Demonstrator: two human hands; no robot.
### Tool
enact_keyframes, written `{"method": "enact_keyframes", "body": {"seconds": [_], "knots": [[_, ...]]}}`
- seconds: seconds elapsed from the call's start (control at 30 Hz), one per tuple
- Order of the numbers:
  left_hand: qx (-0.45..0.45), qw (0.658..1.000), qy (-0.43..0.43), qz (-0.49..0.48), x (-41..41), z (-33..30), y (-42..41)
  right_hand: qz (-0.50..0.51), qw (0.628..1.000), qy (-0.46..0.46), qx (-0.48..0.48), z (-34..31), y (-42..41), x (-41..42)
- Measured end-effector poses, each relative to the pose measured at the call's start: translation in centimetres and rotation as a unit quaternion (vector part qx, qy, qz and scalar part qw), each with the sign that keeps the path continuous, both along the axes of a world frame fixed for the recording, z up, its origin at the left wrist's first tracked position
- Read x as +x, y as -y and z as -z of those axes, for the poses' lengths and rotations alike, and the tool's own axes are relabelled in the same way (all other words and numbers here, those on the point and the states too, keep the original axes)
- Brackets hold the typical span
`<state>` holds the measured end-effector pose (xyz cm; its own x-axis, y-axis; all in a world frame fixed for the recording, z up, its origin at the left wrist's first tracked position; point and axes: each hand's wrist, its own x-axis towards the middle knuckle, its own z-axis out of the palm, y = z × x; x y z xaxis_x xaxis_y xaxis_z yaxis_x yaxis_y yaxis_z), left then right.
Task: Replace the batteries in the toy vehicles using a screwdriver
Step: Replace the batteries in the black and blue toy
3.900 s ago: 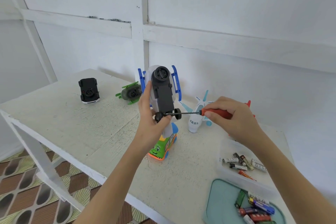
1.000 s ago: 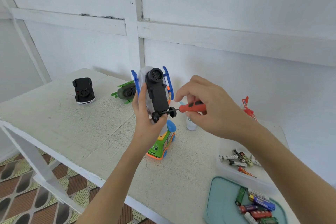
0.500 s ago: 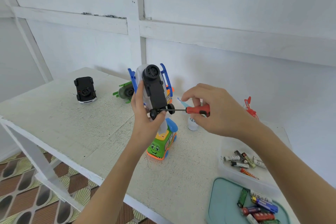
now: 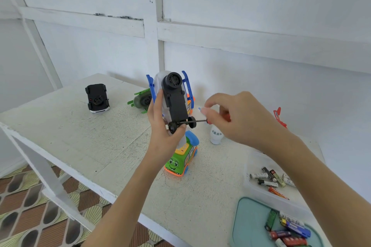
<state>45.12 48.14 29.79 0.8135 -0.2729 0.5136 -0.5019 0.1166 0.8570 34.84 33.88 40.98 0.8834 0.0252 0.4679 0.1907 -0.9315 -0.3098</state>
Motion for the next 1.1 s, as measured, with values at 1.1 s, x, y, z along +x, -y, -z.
{"method": "enact_keyframes", "body": {"seconds": [1.1], "knots": [[-0.013, 1.000, -0.001, -0.003, 0.0, 0.0, -0.4, -0.063, 0.997, 0.028, 0.036, -0.9, -0.5, 0.0]]}}
